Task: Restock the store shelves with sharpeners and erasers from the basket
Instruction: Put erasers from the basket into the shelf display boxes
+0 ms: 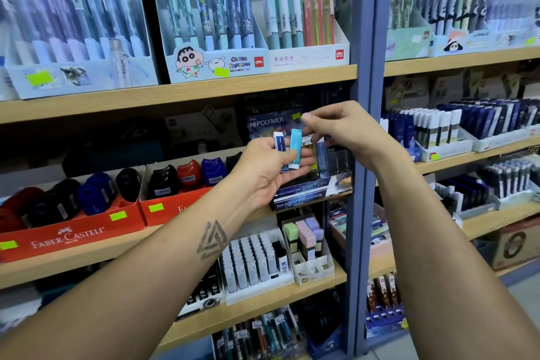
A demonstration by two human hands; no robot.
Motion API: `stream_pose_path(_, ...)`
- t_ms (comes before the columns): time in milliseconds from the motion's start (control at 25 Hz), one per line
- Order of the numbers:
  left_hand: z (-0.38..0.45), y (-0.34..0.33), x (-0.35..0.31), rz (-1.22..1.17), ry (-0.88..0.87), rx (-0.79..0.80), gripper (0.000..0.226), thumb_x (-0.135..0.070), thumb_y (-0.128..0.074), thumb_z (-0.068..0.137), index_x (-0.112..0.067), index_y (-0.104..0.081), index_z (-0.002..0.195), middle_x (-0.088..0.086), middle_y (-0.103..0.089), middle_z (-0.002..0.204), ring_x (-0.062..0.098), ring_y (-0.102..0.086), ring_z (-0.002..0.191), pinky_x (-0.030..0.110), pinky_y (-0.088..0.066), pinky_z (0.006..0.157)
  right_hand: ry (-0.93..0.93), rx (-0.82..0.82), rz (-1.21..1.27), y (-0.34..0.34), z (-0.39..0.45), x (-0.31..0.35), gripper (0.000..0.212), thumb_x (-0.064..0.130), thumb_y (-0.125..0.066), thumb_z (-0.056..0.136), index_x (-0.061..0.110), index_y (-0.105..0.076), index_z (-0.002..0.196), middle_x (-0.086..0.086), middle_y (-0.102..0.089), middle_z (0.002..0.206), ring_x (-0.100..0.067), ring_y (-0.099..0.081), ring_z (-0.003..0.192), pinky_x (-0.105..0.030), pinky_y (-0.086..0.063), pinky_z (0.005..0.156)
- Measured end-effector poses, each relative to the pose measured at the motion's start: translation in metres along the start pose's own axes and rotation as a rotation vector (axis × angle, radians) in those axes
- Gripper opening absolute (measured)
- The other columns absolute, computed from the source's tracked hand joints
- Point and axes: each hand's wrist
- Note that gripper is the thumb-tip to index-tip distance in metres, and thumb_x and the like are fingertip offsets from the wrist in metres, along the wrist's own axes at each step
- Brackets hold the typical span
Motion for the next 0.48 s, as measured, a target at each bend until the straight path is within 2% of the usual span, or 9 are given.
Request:
stream_pose_path(80,0.0,-0.003,0.0,0.028,-0.013,0.002,0.02,0.01,-0.048,0.098,0.007,-0.061,0.113,0.032,-0.067,0.114,0.04,-0.069,0.104,0.042,-0.059,0.086,0.006,0.129,0.079,-0.003,-0.005,0.004,0.011,0.012,-0.076,0.087,0.008,-0.076,0.096,-0.009,-0.074,0.085,-0.01,-0.065,0.074,-0.023,-0.053,0.068)
stream_pose_path(120,-0.001,-0.003,-0.002,0.033,-0.012,0.0,0.02,0.009,-0.048,0.098,0.008,-0.06,0.114,0.033,-0.066,0.115,0.039,-0.069,0.102,0.043,-0.059,0.086,0.011,0.129,0.114,-0.004,-0.006,0.004,0.01,0.002,-0.075,0.085,0.004,-0.075,0.095,-0.012,-0.072,0.082,-0.012,-0.066,0.074,-0.023,-0.054,0.067)
stream_pose_path(200,-0.002,-0.001,-0.01,0.029,-0.016,-0.035,0.022,0.008,-0.047,0.099,0.01,-0.057,0.119,0.033,-0.065,0.117,0.038,-0.069,0.098,0.042,-0.06,0.082,0.003,0.061,0.225,-0.005,-0.004,0.002,0.012,-0.007,-0.068,0.087,0.003,-0.071,0.093,-0.012,-0.068,0.082,-0.017,-0.066,0.076,-0.028,-0.056,0.071)
stream_pose_path(280,0.0,0.008,-0.025,-0.02,-0.039,-0.106,0.023,0.009,-0.044,0.1,0.011,-0.054,0.12,0.033,-0.065,0.113,0.037,-0.069,0.093,0.041,-0.061,0.079,-0.023,-0.014,0.355,-0.004,-0.001,0.002,0.014,-0.004,-0.058,0.095,0.006,-0.067,0.099,-0.01,-0.065,0.087,-0.021,-0.069,0.079,-0.035,-0.06,0.074)
stream_pose_path(320,0.002,0.013,-0.032,-0.056,-0.052,-0.145,0.022,0.01,-0.042,0.1,0.011,-0.053,0.119,0.032,-0.066,0.107,0.034,-0.07,0.087,0.037,-0.062,0.074,-0.027,-0.036,0.368,-0.002,-0.001,0.001,0.015,-0.001,-0.055,0.098,0.007,-0.066,0.103,-0.009,-0.063,0.088,-0.021,-0.07,0.078,-0.035,-0.061,0.069)
stream_pose_path(400,0.005,0.023,-0.042,-0.078,-0.065,-0.226,0.024,0.009,-0.04,0.1,0.011,-0.053,0.12,0.025,-0.065,0.09,0.023,-0.063,0.068,0.024,-0.059,0.055,0.005,-0.088,0.24,0.001,-0.002,-0.002,0.016,0.003,-0.061,0.096,0.008,-0.066,0.111,-0.009,-0.064,0.084,-0.02,-0.068,0.064,-0.027,-0.053,0.051)
stream_pose_path(480,0.006,0.028,-0.044,-0.042,-0.053,-0.271,0.028,0.008,-0.039,0.1,0.01,-0.054,0.123,0.017,-0.061,0.079,0.015,-0.052,0.058,0.016,-0.045,0.042,0.029,-0.149,0.069,0.002,-0.002,-0.005,0.018,0.005,-0.073,0.089,0.002,-0.066,0.106,-0.013,-0.069,0.078,-0.018,-0.064,0.053,-0.025,-0.045,0.047)
Point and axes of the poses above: each hand's wrist, its own z-axis towards the middle knuckle, its own y-axis out of the back of the hand, x = y × z
